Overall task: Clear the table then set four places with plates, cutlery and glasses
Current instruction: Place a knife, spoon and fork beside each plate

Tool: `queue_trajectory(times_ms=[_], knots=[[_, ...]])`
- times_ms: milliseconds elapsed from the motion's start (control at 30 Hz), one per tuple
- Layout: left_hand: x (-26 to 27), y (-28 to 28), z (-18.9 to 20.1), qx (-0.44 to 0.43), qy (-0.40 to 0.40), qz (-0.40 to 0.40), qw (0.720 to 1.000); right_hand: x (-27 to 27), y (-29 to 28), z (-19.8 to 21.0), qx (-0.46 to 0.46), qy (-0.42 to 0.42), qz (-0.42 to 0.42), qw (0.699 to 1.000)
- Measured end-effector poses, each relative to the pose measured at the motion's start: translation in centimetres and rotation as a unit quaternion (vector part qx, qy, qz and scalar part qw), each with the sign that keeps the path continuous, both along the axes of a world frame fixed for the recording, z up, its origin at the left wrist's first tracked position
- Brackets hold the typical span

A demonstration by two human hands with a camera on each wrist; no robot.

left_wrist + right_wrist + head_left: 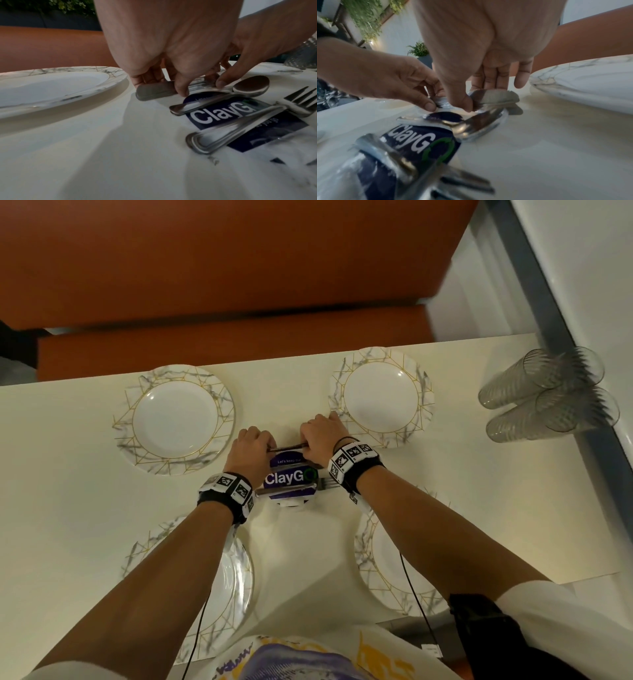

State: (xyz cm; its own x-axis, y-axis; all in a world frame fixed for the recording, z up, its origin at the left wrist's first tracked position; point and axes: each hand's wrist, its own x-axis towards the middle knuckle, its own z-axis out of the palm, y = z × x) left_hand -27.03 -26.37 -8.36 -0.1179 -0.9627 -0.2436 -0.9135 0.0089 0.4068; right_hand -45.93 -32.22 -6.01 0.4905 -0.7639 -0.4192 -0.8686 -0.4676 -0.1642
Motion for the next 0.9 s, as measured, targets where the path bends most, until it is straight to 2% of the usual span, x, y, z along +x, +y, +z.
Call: queue_trajectory(times_ms=[200, 400, 467, 533, 633, 700, 800, 900], knots=[[1.1, -0.3, 1.2, 0.010, 0.110, 0.062, 0.992, 0.4, -1.3, 1.8, -0.032, -0.069, -0.032, 0.997], [2.0, 0.2, 4.0, -0.011, 0.216, 0.162, 0.963, 1.8, -4.1, 7.1, -0.066, -0.165, -0.066, 0.982], [2.1, 0.8, 4.7, 0.008, 0.261, 0.212, 0.942, 2.4, -4.5, 8.2, -0.070, -0.199, -0.078, 0.974], [2.0, 1.9, 5.3, 0.032, 0.327, 0.263, 0.907, 2.9, -4.2, 8.5, -0.086, -0.252, -0.110, 0.957], [1.8, 4.0, 5.9, 0.053, 0.388, 0.316, 0.864, 3.5, -2.3, 7.7, -0.104, -0.356, -0.225, 0.901], [1.7, 5.5, 5.8, 0.056, 0.417, 0.346, 0.839, 4.1, -0.2, 6.8, -0.081, -0.383, -0.295, 0.872], [1.5, 7.7, 6.0, 0.062, 0.444, 0.387, 0.806, 5.2, 3.6, 5.6, 0.023, -0.362, -0.315, 0.877], [1.4, 10.0, 6.0, 0.064, 0.457, 0.391, 0.797, 6.4, 7.4, 4.7, 0.092, -0.367, -0.312, 0.872]])
